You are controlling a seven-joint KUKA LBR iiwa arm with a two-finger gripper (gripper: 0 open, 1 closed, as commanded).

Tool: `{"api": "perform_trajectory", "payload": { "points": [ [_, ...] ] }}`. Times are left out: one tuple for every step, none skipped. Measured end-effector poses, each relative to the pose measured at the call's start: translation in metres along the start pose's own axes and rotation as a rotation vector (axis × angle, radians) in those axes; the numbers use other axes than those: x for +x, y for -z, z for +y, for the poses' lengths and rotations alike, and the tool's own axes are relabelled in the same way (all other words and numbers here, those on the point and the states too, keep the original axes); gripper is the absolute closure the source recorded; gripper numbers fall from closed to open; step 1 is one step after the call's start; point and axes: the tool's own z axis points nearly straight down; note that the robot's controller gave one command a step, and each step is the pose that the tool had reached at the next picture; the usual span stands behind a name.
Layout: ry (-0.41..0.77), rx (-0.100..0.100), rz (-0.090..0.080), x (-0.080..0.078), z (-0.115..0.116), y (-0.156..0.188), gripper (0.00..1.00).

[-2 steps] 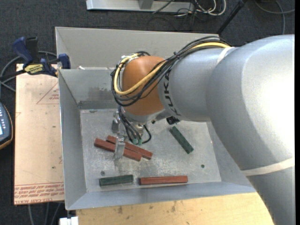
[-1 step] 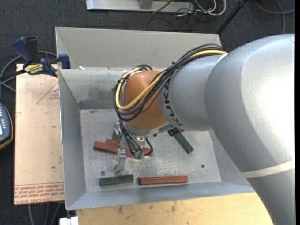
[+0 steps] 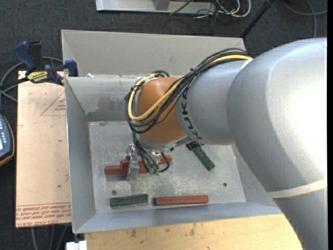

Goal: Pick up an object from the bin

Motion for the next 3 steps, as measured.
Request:
{"api": "perform_trajectory", "payload": {
  "points": [
    [-0.016, -0.003, -0.011, -0.017, 0.003, 0.116, 1.0],
    [-0.018, 0.0, -0.002, -0.016, 0.002, 0.111, 0.0],
    [-0.045, 0.001, 0.004, -0.04, 0.003, -0.002, 0.0]
  ]
}}
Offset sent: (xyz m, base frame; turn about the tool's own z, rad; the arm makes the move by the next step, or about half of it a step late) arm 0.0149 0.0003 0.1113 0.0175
